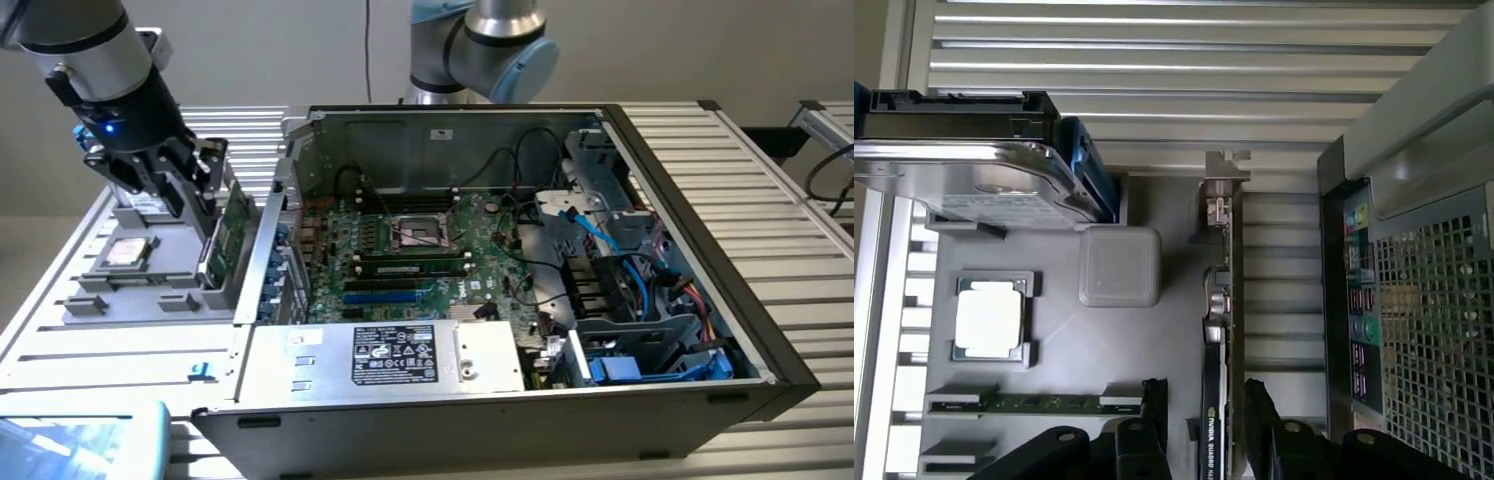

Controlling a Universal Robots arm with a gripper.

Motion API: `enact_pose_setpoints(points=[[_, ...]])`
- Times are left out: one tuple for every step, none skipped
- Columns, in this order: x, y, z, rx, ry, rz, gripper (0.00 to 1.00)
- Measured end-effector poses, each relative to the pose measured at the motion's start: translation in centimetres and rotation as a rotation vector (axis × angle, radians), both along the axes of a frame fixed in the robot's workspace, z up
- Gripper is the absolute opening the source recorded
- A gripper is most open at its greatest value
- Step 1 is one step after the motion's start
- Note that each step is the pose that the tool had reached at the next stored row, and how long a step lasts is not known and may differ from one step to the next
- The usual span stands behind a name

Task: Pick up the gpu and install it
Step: 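Pick up the gpu and move the gpu toward the slot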

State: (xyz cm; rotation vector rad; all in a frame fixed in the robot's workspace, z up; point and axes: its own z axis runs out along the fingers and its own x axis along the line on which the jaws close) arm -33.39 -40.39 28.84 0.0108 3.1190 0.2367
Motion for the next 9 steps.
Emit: enact_pose_setpoints(points=[[0.0,-0.24,-0.11,0.005,-0.0002,0.0,0.44],[0.0,-0.51,-0.25,0.0084,-0.0006,-0.001,0.44],[0.0,-0.73,-0.42,0.0107,-0.001,-0.001,0.44],[0.0,-0.85,-0.61,0.012,-0.0015,-0.002,0.44],[0.1,-0.89,-0.79,0.0123,-0.0014,-0.004,0.44],[0.2,-0.89,-0.96,0.0123,-0.0013,-0.005,0.44],[0.4,-0.89,-1.14,0.0122,-0.0012,-0.007,0.44],[0.5,-0.89,-1.32,0.0122,-0.0013,-0.01,0.44],[0.6,-0.89,-1.52,0.0123,-0.0014,-0.014,0.44]])
